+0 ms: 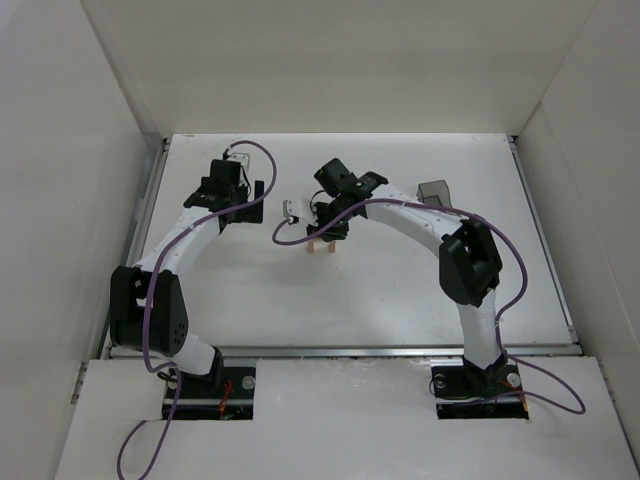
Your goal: Build the wood block tower
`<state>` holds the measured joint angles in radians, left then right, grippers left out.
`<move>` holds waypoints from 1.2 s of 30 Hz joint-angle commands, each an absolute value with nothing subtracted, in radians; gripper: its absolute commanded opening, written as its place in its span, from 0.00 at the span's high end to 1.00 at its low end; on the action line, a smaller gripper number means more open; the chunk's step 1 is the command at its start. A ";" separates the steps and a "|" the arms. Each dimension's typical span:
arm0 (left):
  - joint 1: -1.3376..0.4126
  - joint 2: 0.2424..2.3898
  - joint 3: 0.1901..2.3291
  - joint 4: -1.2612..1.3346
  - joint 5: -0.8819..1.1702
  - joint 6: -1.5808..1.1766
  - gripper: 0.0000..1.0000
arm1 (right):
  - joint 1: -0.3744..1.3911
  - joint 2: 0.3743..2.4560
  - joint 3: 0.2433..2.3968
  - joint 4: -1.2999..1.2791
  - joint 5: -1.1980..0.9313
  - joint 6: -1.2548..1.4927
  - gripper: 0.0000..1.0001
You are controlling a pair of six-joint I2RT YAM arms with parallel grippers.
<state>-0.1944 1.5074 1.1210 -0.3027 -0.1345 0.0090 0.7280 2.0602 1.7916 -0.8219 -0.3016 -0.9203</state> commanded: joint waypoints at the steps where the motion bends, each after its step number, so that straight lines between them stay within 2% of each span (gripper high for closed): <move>1: -0.192 1.462 1.114 -0.284 -0.129 0.002 0.01 | 0.738 2.051 1.833 -0.793 -0.307 -0.916 1.00; 14: -0.192 1.462 1.114 -0.284 -0.120 0.002 0.01 | 0.738 2.051 1.833 -0.793 -0.307 -0.916 1.00; 19: -0.192 1.462 1.104 -0.284 -0.120 0.002 0.01 | 0.738 2.060 1.833 -0.784 -0.298 -0.907 0.85; 29: -0.192 1.462 1.104 -0.284 -0.110 0.002 0.01 | 0.738 2.060 1.833 -0.784 -0.298 -0.897 0.84; 33: -0.192 1.462 1.104 -0.284 -0.110 0.002 0.01 | 0.738 2.060 1.833 -0.784 -0.298 -0.897 0.75; 34: -0.192 1.462 1.104 -0.284 -0.110 0.002 0.01 | 0.738 2.060 1.833 -0.775 -0.288 -0.897 0.69; 36: -0.192 1.462 1.104 -0.284 -0.101 0.002 0.01 | 0.738 2.060 1.833 -0.775 -0.288 -0.897 0.64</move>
<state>-0.1944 1.5074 1.1183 -0.3027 -0.1169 0.0090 0.7280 2.0621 1.7924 -0.8074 -0.2886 -0.9035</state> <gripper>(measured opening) 0.990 0.363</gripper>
